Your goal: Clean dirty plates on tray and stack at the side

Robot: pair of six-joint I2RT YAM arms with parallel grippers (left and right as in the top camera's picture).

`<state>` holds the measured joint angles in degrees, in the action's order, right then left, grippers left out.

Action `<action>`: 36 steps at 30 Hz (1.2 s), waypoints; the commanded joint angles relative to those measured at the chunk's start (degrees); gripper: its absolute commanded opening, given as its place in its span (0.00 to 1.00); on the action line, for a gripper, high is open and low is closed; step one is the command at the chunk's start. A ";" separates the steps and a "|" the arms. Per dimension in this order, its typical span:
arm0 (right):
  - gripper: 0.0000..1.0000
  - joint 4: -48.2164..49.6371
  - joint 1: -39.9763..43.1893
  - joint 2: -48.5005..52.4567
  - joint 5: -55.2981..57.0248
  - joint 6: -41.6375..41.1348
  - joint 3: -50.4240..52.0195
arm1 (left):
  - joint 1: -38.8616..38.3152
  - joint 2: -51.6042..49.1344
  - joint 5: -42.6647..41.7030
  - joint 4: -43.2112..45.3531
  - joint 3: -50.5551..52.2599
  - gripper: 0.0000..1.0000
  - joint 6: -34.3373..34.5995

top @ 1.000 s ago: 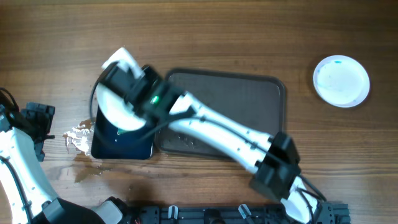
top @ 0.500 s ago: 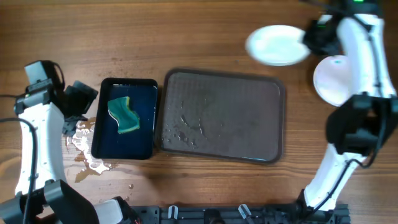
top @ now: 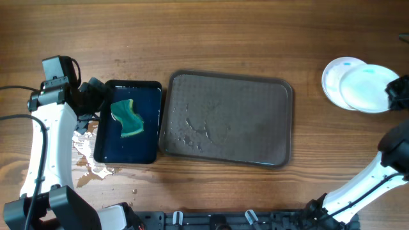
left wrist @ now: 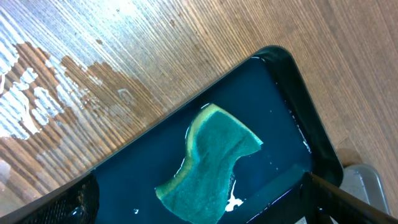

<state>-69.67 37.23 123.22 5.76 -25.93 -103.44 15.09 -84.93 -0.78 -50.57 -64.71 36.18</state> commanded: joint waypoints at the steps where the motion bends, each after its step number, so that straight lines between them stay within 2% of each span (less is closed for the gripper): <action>1: 0.04 4.83 -3.23 0.22 -2.91 -1.03 5.25 | -0.26 -0.39 -0.28 -0.02 -0.15 1.00 0.57; 5: 0.04 7.58 -7.32 0.22 -3.06 -0.87 5.97 | -0.26 -0.37 -0.83 0.00 -0.15 1.00 0.57; 6: 0.29 7.76 -7.85 0.22 -3.08 -1.05 5.97 | -0.26 -0.37 -1.05 0.00 -0.15 1.00 0.57; 8: 0.91 7.56 -8.46 0.20 -3.08 -0.83 5.95 | -0.26 -0.37 -1.14 0.02 -0.15 1.00 0.55; 10: 0.97 6.78 -8.57 -1.05 -2.93 0.52 5.40 | -0.26 -0.39 -1.14 0.09 -0.15 1.00 0.55; 14: 0.98 6.58 -11.32 -9.18 -5.05 2.03 1.92 | -0.26 -0.37 -1.11 0.00 -0.15 1.00 0.00; 16: 0.98 7.28 -14.58 -15.50 -6.34 3.80 1.66 | -1.53 -0.37 -1.07 0.37 -0.17 1.00 -5.16; 17: 0.98 7.54 -16.96 -18.69 -6.32 5.14 1.66 | -3.06 -0.31 -0.85 0.72 -0.17 1.00 -8.81; 19: 0.99 7.85 -22.27 -24.22 -6.29 7.93 1.66 | -6.88 0.17 2.29 1.16 -0.17 1.00 -10.84; 22: 0.99 7.58 -30.56 -29.90 -5.79 14.14 1.66 | -16.04 1.95 3.63 4.02 -0.33 1.00 -18.34; 24: 0.93 7.06 -33.62 -31.54 -5.33 17.25 1.66 | -19.80 3.10 3.98 4.35 -1.27 1.00 -21.70; 27: 0.86 6.16 -36.50 -33.42 -5.22 21.55 1.66 | -23.91 5.51 5.16 3.85 -3.50 1.00 -22.95; 30: 0.86 4.61 -39.04 -34.62 -5.49 25.79 1.66 | -25.29 8.68 5.18 0.09 -6.60 1.00 -24.02; 31: 0.98 4.04 -40.28 -35.28 -5.44 27.61 1.66 | -25.27 9.88 5.18 -2.86 -8.55 1.00 -24.00; 32: 0.99 3.89 -41.83 -36.20 -5.42 29.03 1.66 | -25.27 11.34 5.22 -6.86 -11.41 1.00 -24.02; 36: 0.99 3.54 -48.02 -42.10 -1.75 30.93 1.66 | -25.27 17.42 5.42 -17.90 -20.35 1.00 -23.98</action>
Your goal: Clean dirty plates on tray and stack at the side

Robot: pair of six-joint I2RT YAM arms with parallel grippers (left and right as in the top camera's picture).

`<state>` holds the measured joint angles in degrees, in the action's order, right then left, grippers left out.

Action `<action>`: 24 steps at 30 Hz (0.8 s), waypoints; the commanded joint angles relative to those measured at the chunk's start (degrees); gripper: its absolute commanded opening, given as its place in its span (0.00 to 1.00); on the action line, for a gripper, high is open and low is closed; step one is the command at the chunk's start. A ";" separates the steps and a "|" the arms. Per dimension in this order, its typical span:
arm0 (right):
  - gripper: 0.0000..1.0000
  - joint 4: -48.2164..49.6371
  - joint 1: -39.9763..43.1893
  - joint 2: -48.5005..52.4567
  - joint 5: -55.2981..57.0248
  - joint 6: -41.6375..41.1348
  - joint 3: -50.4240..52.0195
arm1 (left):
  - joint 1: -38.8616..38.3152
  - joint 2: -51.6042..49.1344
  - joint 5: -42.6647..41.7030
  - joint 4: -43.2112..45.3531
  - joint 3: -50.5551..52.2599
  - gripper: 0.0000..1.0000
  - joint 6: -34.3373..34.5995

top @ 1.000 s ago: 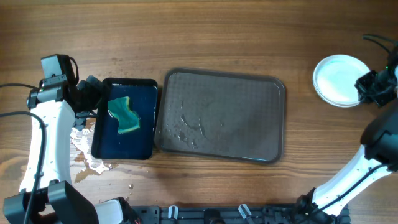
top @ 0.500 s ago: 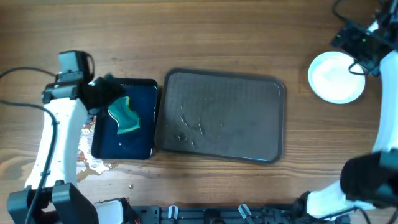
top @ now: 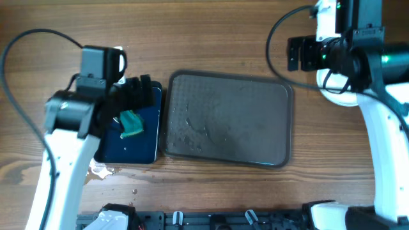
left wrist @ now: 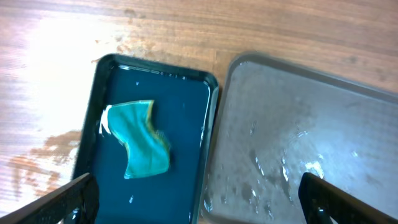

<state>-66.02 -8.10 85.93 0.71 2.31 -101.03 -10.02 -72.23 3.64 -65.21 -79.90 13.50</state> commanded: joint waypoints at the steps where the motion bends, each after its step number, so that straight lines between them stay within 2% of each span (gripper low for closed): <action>1: 1.00 -0.28 -3.87 -6.67 4.55 2.99 -0.74 | -0.15 7.17 0.98 -5.01 -6.73 1.00 -1.09; 4: 0.99 -1.22 -6.40 -11.96 5.07 3.78 -0.74 | -0.15 15.19 0.98 -7.98 -8.20 1.00 -1.09; 6: 1.00 -2.97 -8.22 -17.57 5.07 4.46 -0.74 | -0.15 23.96 1.01 -11.32 -8.20 1.00 -1.14; 10: 0.99 -7.56 -8.61 -25.59 5.29 5.01 -0.74 | -0.15 34.62 1.22 -18.97 -8.20 1.00 -0.83; 11: 1.00 -8.94 -8.61 -26.82 5.31 4.98 -0.74 | -0.15 36.46 3.06 -21.09 -8.20 1.00 1.57; 14: 1.00 -12.24 -8.61 -28.37 5.31 4.59 -0.74 | -0.15 39.32 6.97 -25.14 -8.20 1.00 6.47; 24: 1.00 -14.67 -8.61 -22.69 5.27 5.07 -0.68 | -0.15 39.87 6.93 -24.46 -8.20 1.00 6.47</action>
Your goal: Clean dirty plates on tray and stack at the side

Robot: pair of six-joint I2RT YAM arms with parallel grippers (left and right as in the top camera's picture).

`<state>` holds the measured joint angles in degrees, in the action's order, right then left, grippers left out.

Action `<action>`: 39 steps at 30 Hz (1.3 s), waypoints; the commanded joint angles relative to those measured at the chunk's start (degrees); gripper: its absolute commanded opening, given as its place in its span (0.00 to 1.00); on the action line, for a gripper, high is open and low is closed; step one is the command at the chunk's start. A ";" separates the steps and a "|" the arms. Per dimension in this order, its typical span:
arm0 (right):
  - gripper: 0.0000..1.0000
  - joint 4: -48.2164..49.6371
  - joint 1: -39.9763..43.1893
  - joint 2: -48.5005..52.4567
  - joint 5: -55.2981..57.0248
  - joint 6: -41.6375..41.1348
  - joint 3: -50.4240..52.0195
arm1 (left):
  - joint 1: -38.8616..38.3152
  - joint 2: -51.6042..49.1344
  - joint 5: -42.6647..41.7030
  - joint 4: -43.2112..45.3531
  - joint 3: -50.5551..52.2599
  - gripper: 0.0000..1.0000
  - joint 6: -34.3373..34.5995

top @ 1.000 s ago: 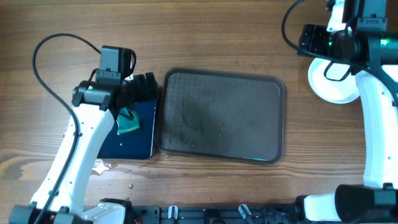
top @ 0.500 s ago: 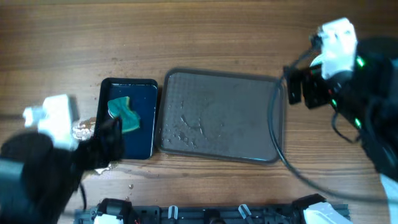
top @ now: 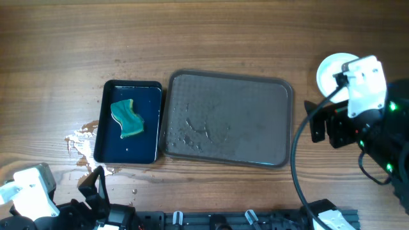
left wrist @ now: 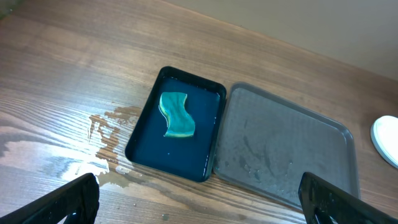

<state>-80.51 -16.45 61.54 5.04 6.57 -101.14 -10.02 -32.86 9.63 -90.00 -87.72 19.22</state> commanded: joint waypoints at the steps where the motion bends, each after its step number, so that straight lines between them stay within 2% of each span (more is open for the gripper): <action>1: 1.00 -0.17 -0.26 2.78 0.94 0.81 -0.57 | -0.15 0.50 0.94 0.31 -0.37 1.00 0.74; 6: 1.00 -0.72 -0.26 6.43 1.40 0.96 -0.57 | -0.15 0.50 0.94 0.31 -0.37 1.00 0.74; 19: 0.99 0.31 -0.26 6.51 1.31 0.79 -0.59 | -0.15 0.50 0.94 0.31 -0.37 1.00 0.74; 23: 1.00 -0.94 -0.26 6.51 -2.56 0.79 -0.57 | -0.15 0.50 0.94 0.31 -0.37 1.00 0.74; 34: 1.00 -1.05 -0.26 6.51 0.70 0.94 -0.57 | -0.15 0.50 0.94 0.31 -0.37 1.00 0.74; 39: 1.00 11.58 -0.20 0.50 -2.10 0.90 0.26 | -0.15 0.50 0.94 0.31 -0.37 1.00 0.74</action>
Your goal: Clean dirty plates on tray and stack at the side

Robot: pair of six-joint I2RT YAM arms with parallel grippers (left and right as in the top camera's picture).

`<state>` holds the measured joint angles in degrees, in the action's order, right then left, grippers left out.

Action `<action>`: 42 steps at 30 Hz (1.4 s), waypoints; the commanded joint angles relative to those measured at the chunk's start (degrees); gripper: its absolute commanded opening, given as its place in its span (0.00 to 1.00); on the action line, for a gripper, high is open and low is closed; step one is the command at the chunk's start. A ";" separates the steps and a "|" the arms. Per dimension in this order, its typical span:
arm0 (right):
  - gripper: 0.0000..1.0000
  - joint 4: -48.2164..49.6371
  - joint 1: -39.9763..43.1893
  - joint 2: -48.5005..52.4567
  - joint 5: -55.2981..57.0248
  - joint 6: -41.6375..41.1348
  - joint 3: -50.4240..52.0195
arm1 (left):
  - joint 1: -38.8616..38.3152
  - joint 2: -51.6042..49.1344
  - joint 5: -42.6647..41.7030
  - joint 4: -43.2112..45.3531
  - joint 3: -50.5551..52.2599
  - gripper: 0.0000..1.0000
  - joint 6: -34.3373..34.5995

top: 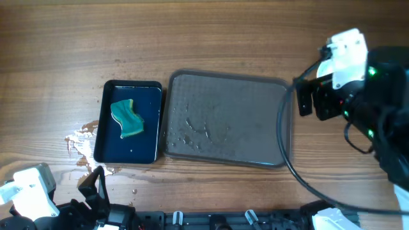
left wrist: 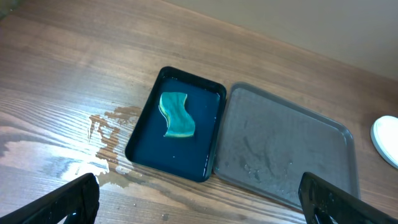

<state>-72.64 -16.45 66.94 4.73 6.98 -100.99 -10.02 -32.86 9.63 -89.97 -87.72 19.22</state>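
Note:
The grey tray (top: 230, 118) lies mid-table, wet with droplets, and shows no plate on it. In the left wrist view a white plate's edge (left wrist: 389, 132) shows at the far right. In the overhead view my right arm covers the plates. My left gripper (left wrist: 199, 208) hangs high over the table's near-left edge, wide open, with nothing between its fingers (left wrist: 74, 199). The dark end of my right gripper (top: 307, 97) sits beside the tray's right rim; how its jaws stand is unclear.
A dark blue basin (top: 152, 121) of water with a teal sponge (top: 127, 118) in it stands just left of the tray. Spilled water (top: 82, 145) lies on the wood by the basin's near-left corner. My right arm's cable loops over the tray's right end.
My right arm has moved up and slightly left, from beside the tray's near-right corner to its far-right corner, and now covers the plates. My left arm has not moved.
My left gripper was at the basin's left edge over the sponge, my right at the two white plates at the far right. Then both arms stood high over the table. After that my left arm was back at the near-left edge, where it stays; my right has shifted.

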 commanded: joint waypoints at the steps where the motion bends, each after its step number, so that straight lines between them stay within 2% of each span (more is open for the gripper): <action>1: 1.00 8.37 -0.20 -9.09 -2.58 0.35 2.54 | -0.15 0.50 0.94 0.28 -0.37 1.00 0.74; 4: 1.00 19.32 -0.02 -21.05 -3.74 -1.27 13.49 | -0.15 0.50 0.94 0.28 -0.37 1.00 0.74; 8: 1.00 35.60 2.89 -39.78 -4.94 -5.92 36.37 | -0.15 0.50 0.94 0.28 -0.37 1.00 0.74; 14: 1.00 67.41 7.87 -61.61 -14.32 -7.78 71.38 | -0.15 0.50 0.94 0.28 -0.37 1.00 0.74; 17: 1.00 74.71 9.46 -65.99 -14.32 -13.18 81.90 | -0.15 0.50 0.94 0.28 -0.37 1.00 0.74; 25: 1.00 92.41 9.46 -66.71 -14.53 -13.11 94.01 | -0.15 0.50 0.94 0.28 -0.37 1.00 0.74; 29: 1.00 94.55 9.94 -66.71 -14.53 -13.22 97.39 | -0.15 0.50 0.94 0.28 -0.37 1.00 0.74; 35: 1.00 95.65 17.70 -66.73 -16.04 -22.99 100.80 | -0.15 0.50 0.94 0.28 -0.37 1.00 0.74; 39: 0.99 91.84 19.58 -66.73 -16.65 -21.68 100.72 | -0.15 0.50 0.94 0.28 -0.37 1.00 0.74; 42: 1.00 84.61 19.58 -66.75 -16.92 -16.24 100.72 | -0.15 0.50 0.94 0.28 -0.37 1.00 0.74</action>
<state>14.39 2.85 0.99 -10.74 -13.17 -0.40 -10.02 -32.75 9.65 -89.97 -87.77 19.22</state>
